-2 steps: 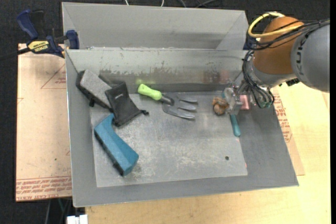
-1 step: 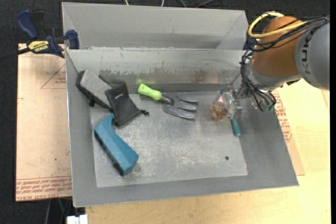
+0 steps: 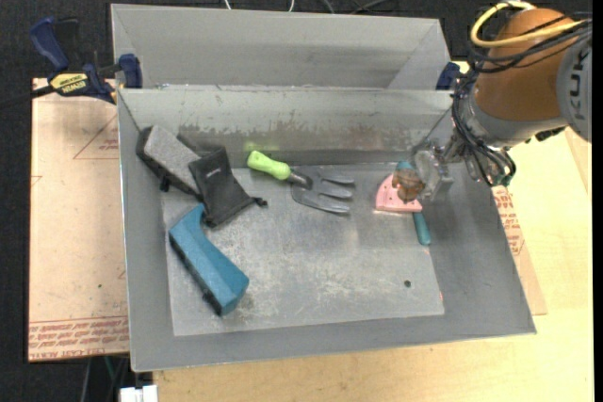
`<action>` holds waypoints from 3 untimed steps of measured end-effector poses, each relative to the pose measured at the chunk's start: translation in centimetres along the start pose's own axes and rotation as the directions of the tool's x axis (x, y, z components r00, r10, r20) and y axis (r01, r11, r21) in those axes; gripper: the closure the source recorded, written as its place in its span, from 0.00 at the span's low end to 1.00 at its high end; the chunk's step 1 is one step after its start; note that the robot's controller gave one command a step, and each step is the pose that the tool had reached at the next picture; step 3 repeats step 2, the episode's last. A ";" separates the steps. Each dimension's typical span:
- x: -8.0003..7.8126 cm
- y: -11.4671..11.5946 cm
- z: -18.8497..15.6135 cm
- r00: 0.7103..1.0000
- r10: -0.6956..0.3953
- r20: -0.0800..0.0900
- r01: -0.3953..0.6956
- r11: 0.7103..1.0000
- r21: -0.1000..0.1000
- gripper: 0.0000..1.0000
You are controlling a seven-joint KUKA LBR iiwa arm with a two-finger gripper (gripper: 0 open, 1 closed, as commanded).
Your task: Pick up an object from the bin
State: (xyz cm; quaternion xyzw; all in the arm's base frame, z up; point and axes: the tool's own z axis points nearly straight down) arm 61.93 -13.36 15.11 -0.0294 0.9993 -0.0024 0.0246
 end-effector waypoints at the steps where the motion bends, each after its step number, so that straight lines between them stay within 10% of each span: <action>1: 0.8 1.8 -8.5 1.000 -0.007 -0.006 0.007 1.000 -0.002 1.00; 3: -0.4 -1.2 -12.0 0.999 0.053 0.001 -0.053 0.999 0.004 1.00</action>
Offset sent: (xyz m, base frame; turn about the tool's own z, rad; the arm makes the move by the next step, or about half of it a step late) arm -0.0028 -0.0100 0.1176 0.0500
